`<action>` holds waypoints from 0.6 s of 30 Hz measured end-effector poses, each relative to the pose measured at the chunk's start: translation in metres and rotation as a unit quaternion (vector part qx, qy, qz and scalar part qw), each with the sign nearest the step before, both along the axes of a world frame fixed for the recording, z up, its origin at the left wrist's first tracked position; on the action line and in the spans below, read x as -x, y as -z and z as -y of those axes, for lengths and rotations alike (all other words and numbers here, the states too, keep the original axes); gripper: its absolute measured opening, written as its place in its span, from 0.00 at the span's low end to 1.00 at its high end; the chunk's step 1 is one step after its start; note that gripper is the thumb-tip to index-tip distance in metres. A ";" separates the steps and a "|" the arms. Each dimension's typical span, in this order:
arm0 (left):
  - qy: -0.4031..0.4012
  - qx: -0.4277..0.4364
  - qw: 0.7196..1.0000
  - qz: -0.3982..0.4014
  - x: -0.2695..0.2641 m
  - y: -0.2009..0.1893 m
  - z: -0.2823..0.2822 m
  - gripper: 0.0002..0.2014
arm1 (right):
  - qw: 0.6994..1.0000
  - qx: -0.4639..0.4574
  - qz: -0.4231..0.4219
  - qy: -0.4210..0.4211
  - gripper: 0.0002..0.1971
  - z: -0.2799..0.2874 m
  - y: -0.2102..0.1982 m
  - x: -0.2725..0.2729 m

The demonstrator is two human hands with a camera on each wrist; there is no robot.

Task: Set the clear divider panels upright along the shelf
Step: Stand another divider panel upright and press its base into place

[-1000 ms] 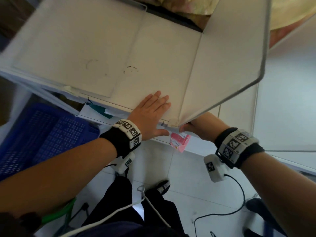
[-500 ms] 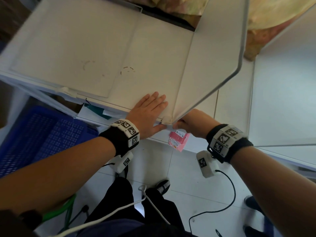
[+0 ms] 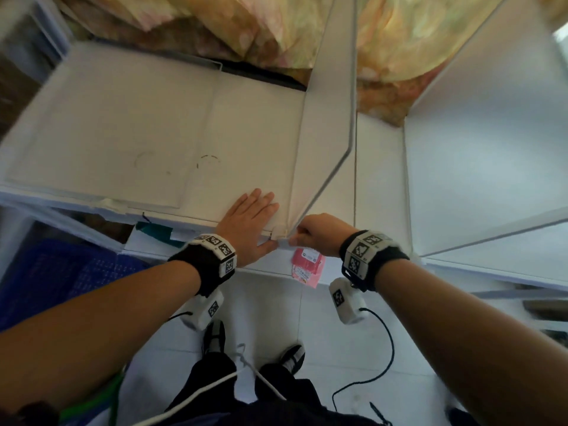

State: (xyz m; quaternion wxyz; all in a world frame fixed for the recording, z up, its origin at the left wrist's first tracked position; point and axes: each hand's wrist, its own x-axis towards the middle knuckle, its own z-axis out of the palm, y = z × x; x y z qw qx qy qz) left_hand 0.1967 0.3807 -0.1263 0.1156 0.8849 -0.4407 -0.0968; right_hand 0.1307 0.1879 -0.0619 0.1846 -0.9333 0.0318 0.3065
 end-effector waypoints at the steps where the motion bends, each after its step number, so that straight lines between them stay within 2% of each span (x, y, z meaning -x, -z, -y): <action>1: 0.002 -0.003 1.000 -0.017 -0.002 -0.002 -0.001 0.42 | 1.000 0.000 0.009 0.018 0.15 -0.002 -0.002 0.004; 3: -0.003 -0.009 0.999 -0.052 -0.005 -0.005 -0.004 0.43 | 0.998 -0.010 0.027 0.053 0.14 -0.003 -0.004 0.014; 6: -0.003 0.006 0.999 -0.045 -0.006 -0.015 -0.010 0.42 | 0.991 -0.040 0.052 0.119 0.09 -0.003 -0.011 0.034; 9: -0.005 0.050 0.998 -0.038 -0.006 -0.028 -0.018 0.34 | 0.975 -0.067 0.086 0.192 0.06 -0.002 -0.025 0.051; 11: -0.004 0.054 0.997 -0.047 -0.006 -0.035 -0.017 0.30 | 0.970 -0.084 0.088 0.212 0.11 -0.007 -0.035 0.055; 13: 0.006 0.035 0.998 -0.043 -0.003 -0.038 -0.010 0.31 | 0.970 -0.076 0.077 0.218 0.16 -0.022 -0.043 0.051; 18: 0.028 -0.047 0.998 -0.036 0.001 -0.020 0.021 0.43 | 0.964 -0.021 0.093 0.250 0.27 -0.056 -0.040 0.018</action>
